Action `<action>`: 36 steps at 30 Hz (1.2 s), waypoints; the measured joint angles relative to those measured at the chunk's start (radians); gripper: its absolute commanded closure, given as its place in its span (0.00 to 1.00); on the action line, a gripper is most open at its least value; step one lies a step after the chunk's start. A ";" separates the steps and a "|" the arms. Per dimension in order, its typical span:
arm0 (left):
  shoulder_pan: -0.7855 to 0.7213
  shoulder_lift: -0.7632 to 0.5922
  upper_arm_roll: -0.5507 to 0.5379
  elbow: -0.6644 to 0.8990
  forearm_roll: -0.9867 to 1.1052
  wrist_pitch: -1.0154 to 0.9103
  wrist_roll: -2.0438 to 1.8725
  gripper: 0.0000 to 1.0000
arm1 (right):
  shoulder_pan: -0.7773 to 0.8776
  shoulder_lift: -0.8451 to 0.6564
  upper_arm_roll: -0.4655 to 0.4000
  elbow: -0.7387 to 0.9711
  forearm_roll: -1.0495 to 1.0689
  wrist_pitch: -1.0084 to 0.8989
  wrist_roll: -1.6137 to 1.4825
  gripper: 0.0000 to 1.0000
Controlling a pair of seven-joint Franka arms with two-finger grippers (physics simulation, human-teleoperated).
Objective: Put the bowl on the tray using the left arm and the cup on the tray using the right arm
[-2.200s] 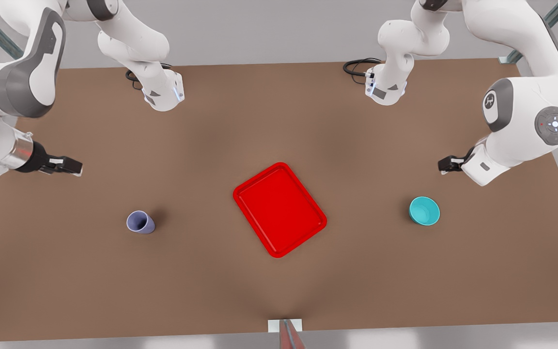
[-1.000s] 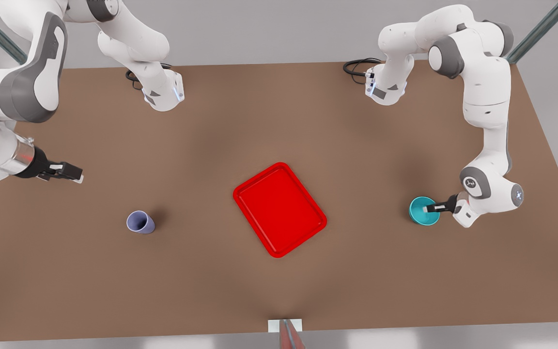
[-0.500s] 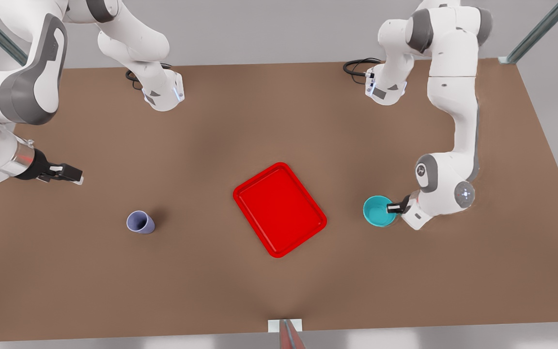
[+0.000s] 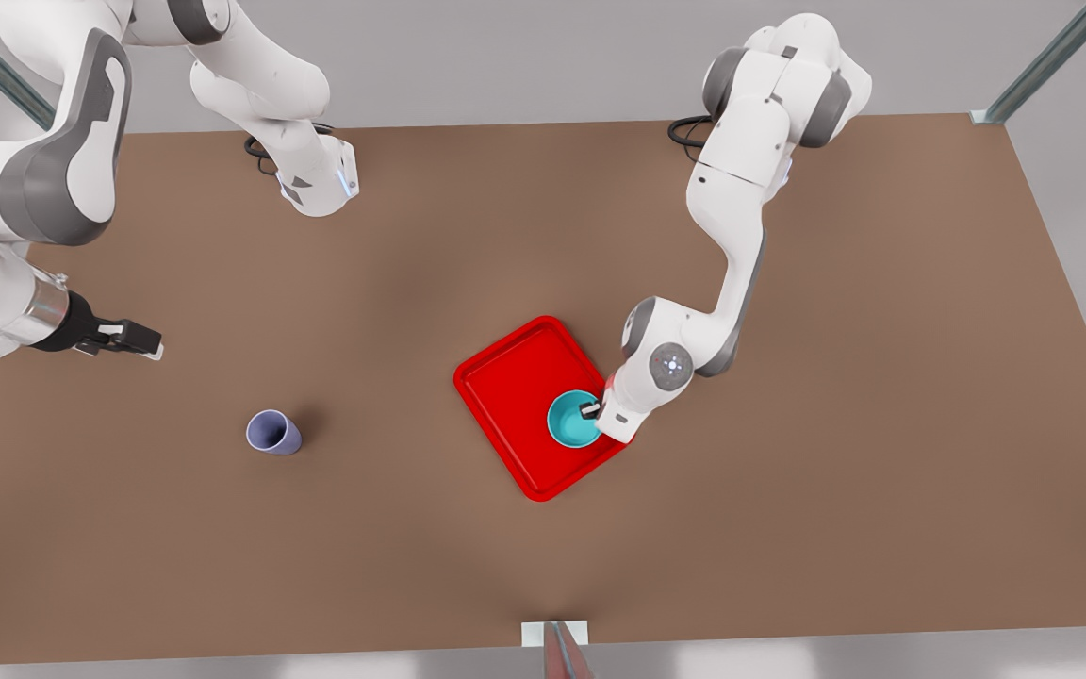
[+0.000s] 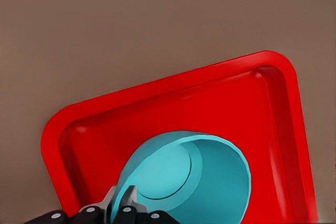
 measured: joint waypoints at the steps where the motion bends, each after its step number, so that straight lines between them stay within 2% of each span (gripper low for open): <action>1: 0.000 0.000 0.000 0.000 -0.025 0.001 0.001 0.00 | -0.001 0.000 0.000 0.000 0.000 0.000 0.000 0.00; 5: 0.000 0.001 0.001 0.000 -0.086 -0.001 0.004 0.00 | -0.001 0.000 0.000 0.000 0.000 0.005 -0.001 0.00; 7: 0.011 -0.068 0.050 0.001 -0.035 -0.057 0.001 0.00 | 0.000 0.000 0.000 -0.001 0.000 0.005 -0.001 0.00; 9: 0.061 -0.232 0.100 0.002 0.050 -0.341 0.114 0.00 | 0.000 0.001 0.000 -0.005 0.000 0.010 -0.001 0.00; 12: 0.249 -0.489 0.096 -0.001 0.225 -0.691 0.572 0.00 | 0.001 0.007 0.000 -0.007 0.000 0.027 -0.001 0.00; 14: 0.266 -0.563 0.097 -0.004 0.335 -0.734 0.578 0.00 | 0.003 0.013 0.000 -0.050 0.000 0.079 -0.001 0.00; 18: 0.268 -0.598 0.107 0.003 0.447 -0.846 0.589 0.00 | 0.025 -0.009 0.017 -0.254 0.000 0.262 -0.001 0.00; 23: 0.275 -0.595 0.138 0.003 0.487 -0.845 0.585 0.00 | 0.038 0.034 0.018 -0.444 0.003 0.491 -0.007 0.00; 27: 0.273 -0.586 0.144 0.003 0.493 -0.839 0.586 0.00 | 0.025 0.157 0.015 -0.445 0.003 0.575 -0.007 0.00; 36: 0.291 -0.586 0.144 0.000 0.498 -0.849 0.588 0.00 | 0.006 0.245 0.015 -0.475 0.004 0.658 -0.014 0.00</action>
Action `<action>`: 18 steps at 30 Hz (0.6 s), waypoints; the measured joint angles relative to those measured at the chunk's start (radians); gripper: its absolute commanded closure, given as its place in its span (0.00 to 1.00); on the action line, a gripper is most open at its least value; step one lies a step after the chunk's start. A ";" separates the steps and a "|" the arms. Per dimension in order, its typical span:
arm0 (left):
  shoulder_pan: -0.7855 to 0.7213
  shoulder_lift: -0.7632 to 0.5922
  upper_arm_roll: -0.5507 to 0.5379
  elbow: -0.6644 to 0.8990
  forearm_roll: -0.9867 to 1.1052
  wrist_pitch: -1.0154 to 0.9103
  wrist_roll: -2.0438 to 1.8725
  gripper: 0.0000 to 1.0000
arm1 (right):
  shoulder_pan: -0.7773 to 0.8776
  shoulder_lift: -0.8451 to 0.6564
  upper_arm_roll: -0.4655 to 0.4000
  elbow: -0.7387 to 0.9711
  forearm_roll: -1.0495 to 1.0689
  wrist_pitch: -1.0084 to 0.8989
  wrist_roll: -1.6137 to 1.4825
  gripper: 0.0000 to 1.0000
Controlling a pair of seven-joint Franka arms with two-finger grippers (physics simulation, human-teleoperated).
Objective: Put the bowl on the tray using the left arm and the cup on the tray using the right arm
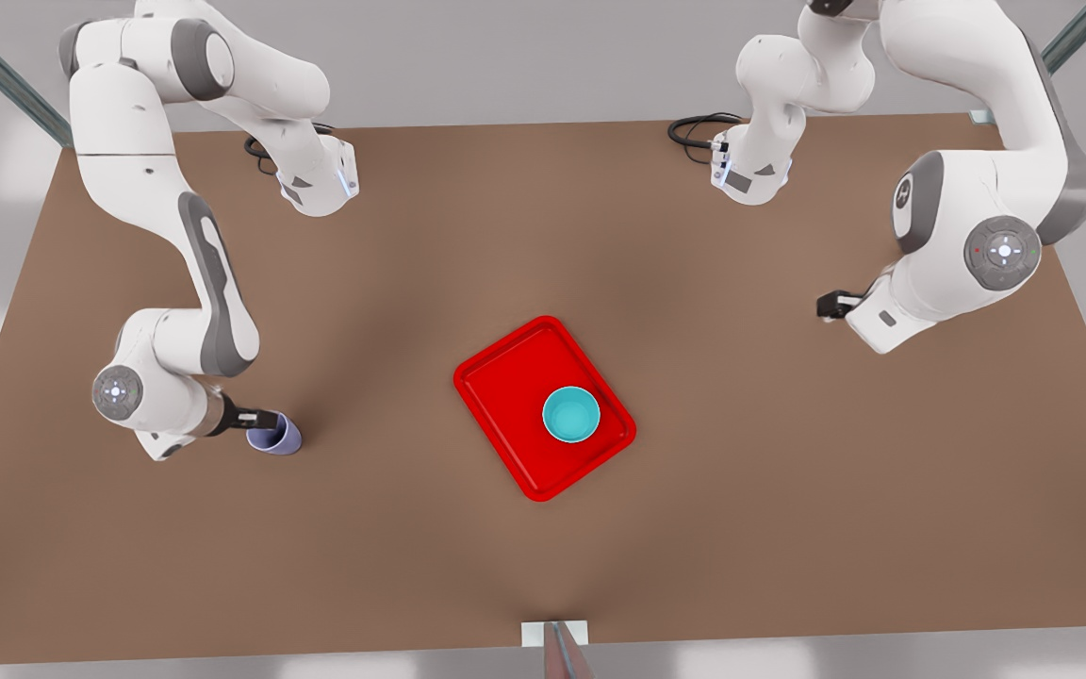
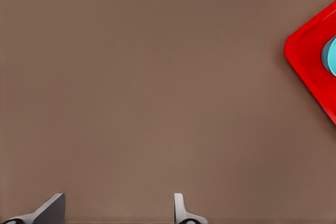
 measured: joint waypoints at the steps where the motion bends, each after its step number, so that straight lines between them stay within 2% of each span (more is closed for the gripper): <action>1: -0.004 0.000 0.000 0.000 0.000 -0.001 0.000 0.00 | -0.010 0.014 -0.001 0.006 -0.001 0.002 -0.004 0.00; 13: 0.014 -0.004 0.000 0.000 -0.004 -0.005 0.008 0.00 | -0.015 0.062 0.000 -0.008 0.001 0.024 -0.004 0.00; 14: 0.013 -0.006 0.000 0.000 -0.004 -0.007 0.008 0.00 | -0.015 0.066 0.000 -0.008 0.001 0.025 -0.005 0.14; 16: 0.013 -0.009 0.000 0.000 -0.004 -0.009 0.010 0.00 | -0.012 0.066 0.000 -0.009 0.000 0.023 -0.006 0.54; 17: 0.013 -0.006 0.000 0.000 -0.004 -0.008 0.011 0.00 | -0.011 0.067 0.000 -0.009 0.001 0.024 -0.005 0.77; 18: 0.013 -0.005 0.000 0.000 -0.004 -0.008 0.011 0.00 | -0.010 0.068 0.000 -0.006 0.001 0.022 -0.003 0.79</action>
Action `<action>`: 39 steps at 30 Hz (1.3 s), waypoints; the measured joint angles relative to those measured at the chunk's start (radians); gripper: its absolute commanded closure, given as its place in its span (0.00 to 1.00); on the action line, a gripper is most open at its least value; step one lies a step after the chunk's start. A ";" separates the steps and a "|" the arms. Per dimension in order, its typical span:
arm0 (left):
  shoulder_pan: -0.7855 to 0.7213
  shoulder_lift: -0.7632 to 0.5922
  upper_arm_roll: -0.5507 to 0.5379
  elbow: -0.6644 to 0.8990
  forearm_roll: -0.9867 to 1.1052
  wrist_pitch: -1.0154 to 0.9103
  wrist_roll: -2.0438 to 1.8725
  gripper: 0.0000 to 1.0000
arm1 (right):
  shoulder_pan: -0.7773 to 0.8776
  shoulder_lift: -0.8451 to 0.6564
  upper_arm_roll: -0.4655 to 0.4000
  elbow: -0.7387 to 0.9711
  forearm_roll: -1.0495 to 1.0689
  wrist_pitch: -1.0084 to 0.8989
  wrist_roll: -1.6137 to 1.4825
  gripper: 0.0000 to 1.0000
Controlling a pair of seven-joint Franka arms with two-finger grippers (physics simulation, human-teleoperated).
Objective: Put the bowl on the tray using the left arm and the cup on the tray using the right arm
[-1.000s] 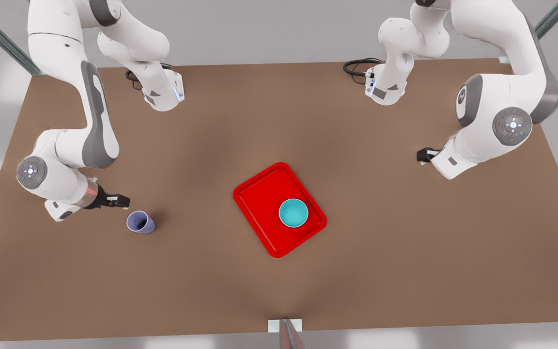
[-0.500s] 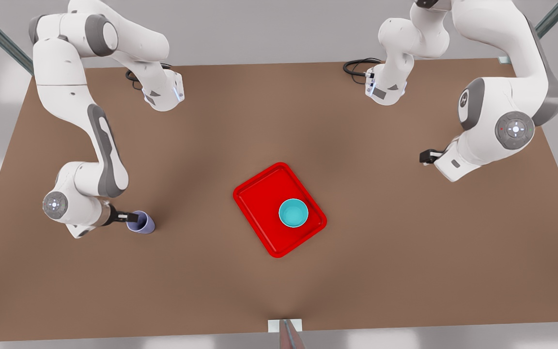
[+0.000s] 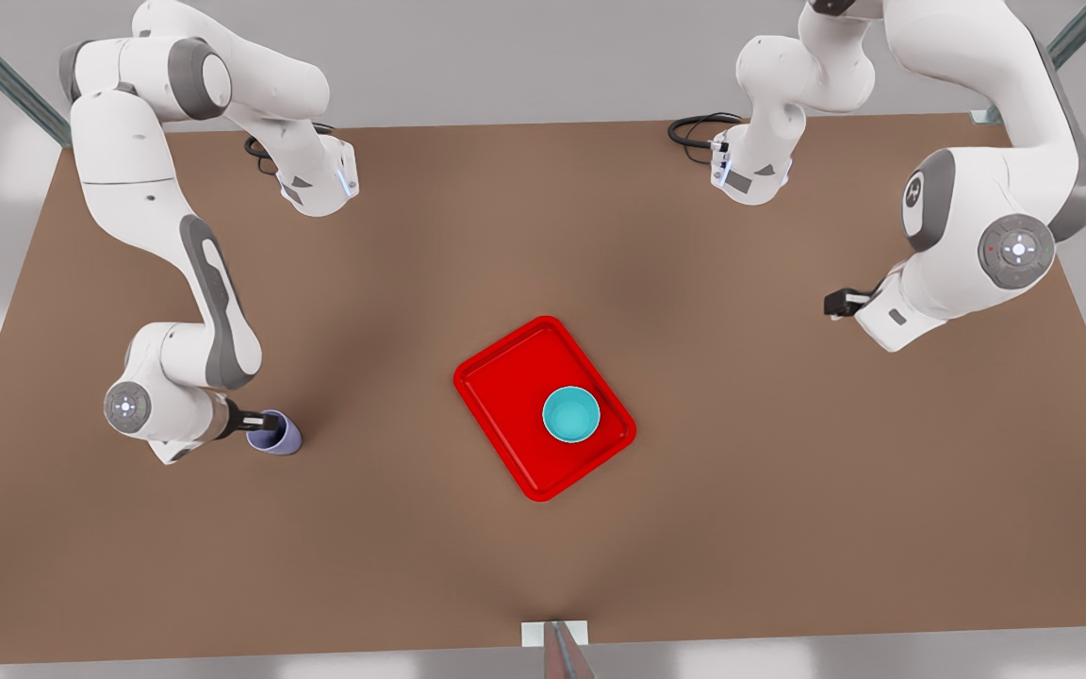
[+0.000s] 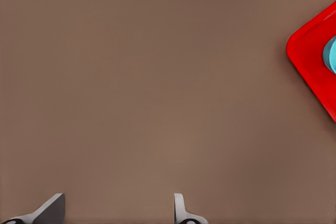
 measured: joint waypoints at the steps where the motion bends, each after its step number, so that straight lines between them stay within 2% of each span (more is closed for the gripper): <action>1: 0.000 0.000 0.000 0.000 0.001 0.000 0.000 0.00 | -0.001 0.007 0.000 0.003 0.000 0.001 0.001 0.79; 17: 0.002 0.012 0.000 0.000 0.004 0.008 0.005 0.00 | 0.003 0.018 0.003 0.045 0.007 -0.014 0.001 0.79; 21: 0.003 0.011 0.000 0.000 0.006 0.005 0.005 0.00 | 0.003 0.004 0.053 0.101 0.006 -0.086 0.055 0.79; 26: 0.003 0.012 0.000 0.000 0.005 0.001 0.005 0.00 | 0.003 -0.025 0.211 0.130 0.004 -0.088 0.240 0.79; 32: 0.004 0.012 0.000 0.002 0.005 0.009 0.005 0.00 | 0.151 -0.003 0.233 0.216 0.004 -0.071 0.375 0.79; 36: 0.004 0.011 0.000 0.000 0.006 0.002 0.003 0.00 | 0.232 0.075 0.229 0.330 -0.004 -0.081 0.379 0.79; 39: 0.003 0.012 0.000 0.000 0.006 0.002 0.003 0.00 | 0.284 0.129 0.230 0.391 -0.084 -0.088 0.449 0.79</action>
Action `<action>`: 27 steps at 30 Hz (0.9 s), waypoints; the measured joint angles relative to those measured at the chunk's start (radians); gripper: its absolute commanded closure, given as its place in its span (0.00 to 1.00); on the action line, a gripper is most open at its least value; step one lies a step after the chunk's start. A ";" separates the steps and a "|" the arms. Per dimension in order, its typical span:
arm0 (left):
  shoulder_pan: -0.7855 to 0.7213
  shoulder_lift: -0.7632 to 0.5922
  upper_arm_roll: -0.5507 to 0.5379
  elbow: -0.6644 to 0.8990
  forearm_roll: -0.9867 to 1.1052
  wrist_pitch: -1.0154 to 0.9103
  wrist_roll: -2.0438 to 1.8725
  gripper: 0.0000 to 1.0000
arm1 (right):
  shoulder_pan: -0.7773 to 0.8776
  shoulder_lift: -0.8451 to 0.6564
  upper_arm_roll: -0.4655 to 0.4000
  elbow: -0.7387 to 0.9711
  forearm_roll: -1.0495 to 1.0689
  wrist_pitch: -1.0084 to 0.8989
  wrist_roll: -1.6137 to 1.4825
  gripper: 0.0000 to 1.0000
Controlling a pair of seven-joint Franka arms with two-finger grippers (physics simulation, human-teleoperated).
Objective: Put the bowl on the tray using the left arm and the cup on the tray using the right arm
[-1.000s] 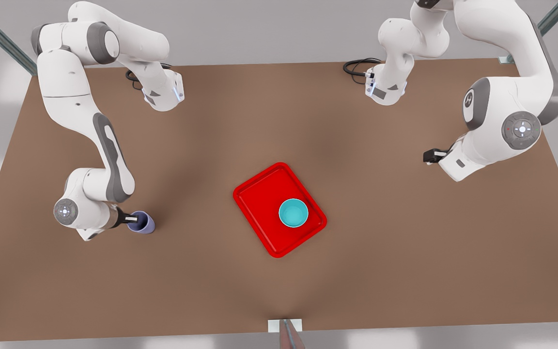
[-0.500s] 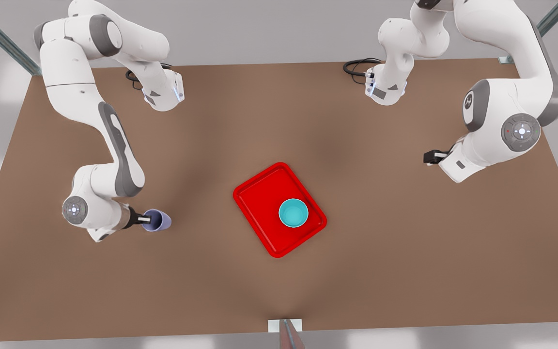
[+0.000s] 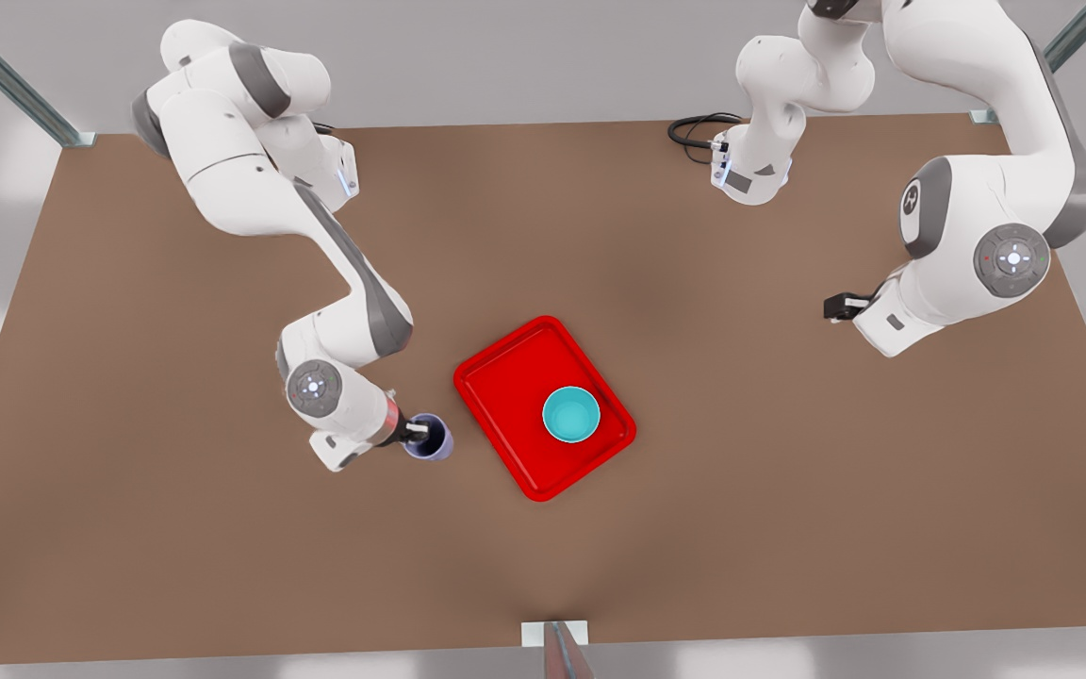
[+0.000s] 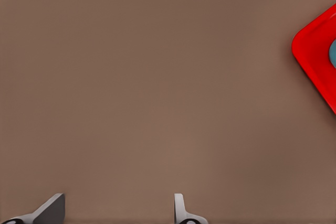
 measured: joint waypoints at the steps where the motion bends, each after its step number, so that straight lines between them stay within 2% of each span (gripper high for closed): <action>1: -0.001 0.000 0.000 0.000 0.000 0.001 0.000 0.00 | 0.008 0.005 0.000 0.001 -0.002 0.001 0.002 0.79; 9: 0.000 0.002 0.003 -0.001 0.000 -0.001 0.001 0.00 | 0.063 0.020 0.008 0.030 0.004 0.014 0.104 0.79; 15: 0.002 0.014 0.009 0.000 0.001 0.002 0.000 0.00 | 0.098 0.009 0.067 -0.004 -0.001 0.014 0.131 0.79; 19: 0.003 0.015 0.009 0.000 0.001 0.000 -0.001 0.00 | 0.163 0.018 0.066 -0.037 -0.004 0.015 0.131 0.79; 25: 0.003 0.015 0.009 -0.005 0.001 -0.002 -0.002 0.00 | 0.163 0.083 0.064 -0.048 -0.040 0.051 0.128 0.79; 26: 0.002 0.015 0.009 -0.005 0.001 -0.002 -0.002 0.00 | 0.163 0.084 0.065 -0.050 -0.040 0.055 0.128 0.74; 27: 0.001 0.015 0.009 -0.005 0.000 -0.002 -0.002 0.00 | 0.163 0.086 0.065 -0.050 -0.042 0.055 0.129 0.45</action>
